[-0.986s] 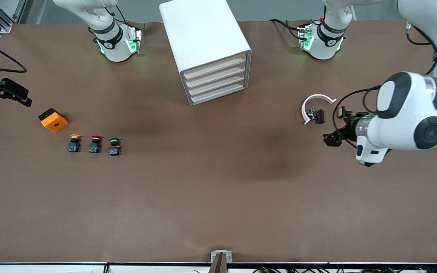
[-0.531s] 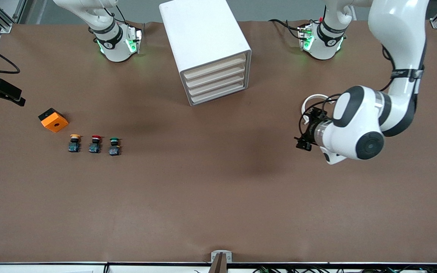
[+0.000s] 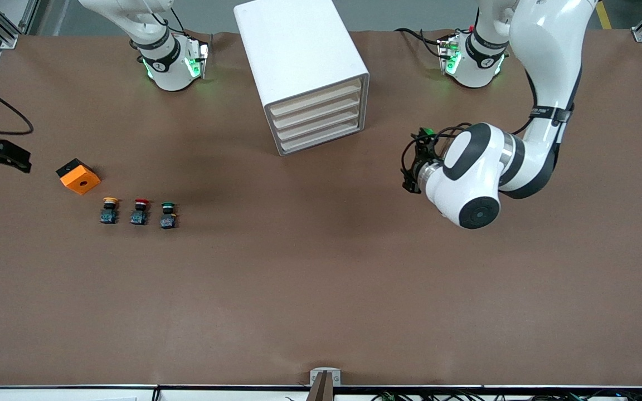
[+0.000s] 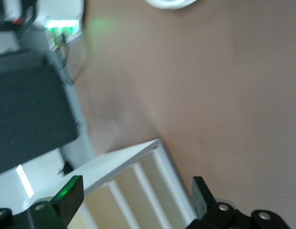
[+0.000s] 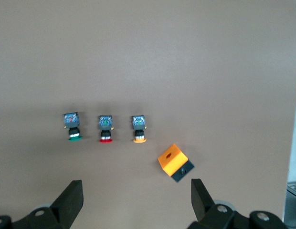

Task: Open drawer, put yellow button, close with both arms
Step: 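Pull the top drawer open with the left gripper while the right gripper reaches the buttons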

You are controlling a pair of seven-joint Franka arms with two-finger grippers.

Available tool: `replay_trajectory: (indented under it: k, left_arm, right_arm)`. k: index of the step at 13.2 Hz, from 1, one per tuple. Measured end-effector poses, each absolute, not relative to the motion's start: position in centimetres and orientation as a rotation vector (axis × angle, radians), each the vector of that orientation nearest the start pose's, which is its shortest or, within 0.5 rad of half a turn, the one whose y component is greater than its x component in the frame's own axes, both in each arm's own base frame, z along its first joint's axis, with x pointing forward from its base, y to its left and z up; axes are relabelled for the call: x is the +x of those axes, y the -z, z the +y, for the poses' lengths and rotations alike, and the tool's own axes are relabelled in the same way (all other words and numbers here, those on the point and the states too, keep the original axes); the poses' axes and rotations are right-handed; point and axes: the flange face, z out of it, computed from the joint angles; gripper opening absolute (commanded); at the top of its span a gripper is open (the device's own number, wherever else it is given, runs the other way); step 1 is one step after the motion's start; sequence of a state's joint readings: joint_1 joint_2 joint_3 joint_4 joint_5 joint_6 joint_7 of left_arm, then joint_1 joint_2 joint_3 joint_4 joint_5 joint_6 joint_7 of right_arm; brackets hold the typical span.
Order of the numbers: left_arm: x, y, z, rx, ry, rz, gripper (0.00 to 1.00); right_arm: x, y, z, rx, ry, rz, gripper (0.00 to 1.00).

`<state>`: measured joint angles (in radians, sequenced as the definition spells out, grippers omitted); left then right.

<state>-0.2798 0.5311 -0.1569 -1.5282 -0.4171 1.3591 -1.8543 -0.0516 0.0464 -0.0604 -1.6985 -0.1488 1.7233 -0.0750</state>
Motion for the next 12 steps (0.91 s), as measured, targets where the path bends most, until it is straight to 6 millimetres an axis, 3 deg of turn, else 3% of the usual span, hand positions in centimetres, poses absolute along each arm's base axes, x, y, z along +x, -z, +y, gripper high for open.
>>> replay_trajectory:
  k: [4, 5, 6, 7, 10, 12]
  left_arm:
    - [51.1, -32.1, -32.5, -1.575, -1.105, -1.707, 1.0]
    - [49.9, -31.6, -34.2, -1.522, -1.108, -1.688, 0.99]
    - [48.9, -30.9, -36.0, -1.464, -1.122, -1.678, 0.87]
    - [48.0, -30.0, -37.4, -1.398, -1.146, -1.669, 0.85]
    - [47.6, -27.1, -39.0, -1.258, -1.212, -1.657, 0.71]
    - [47.7, -26.8, -40.0, -1.208, -1.254, -1.653, 0.67]
  right_arm:
    - [56.8, -45.1, -10.7, -3.283, 0.013, 0.02, 1.0]
    - [56.5, -43.3, -11.5, -3.281, 0.022, 0.008, 1.0]
    - [56.4, -41.7, -12.3, -3.28, 0.025, -0.003, 1.0]
    - [56.5, -40.3, -13.0, -3.279, 0.029, -0.009, 1.0]
    - [57.3, -36.1, -14.3, -3.279, 0.061, -0.042, 1.0]
    - [57.3, -32.9, -13.9, -3.275, 0.112, -0.067, 1.0]
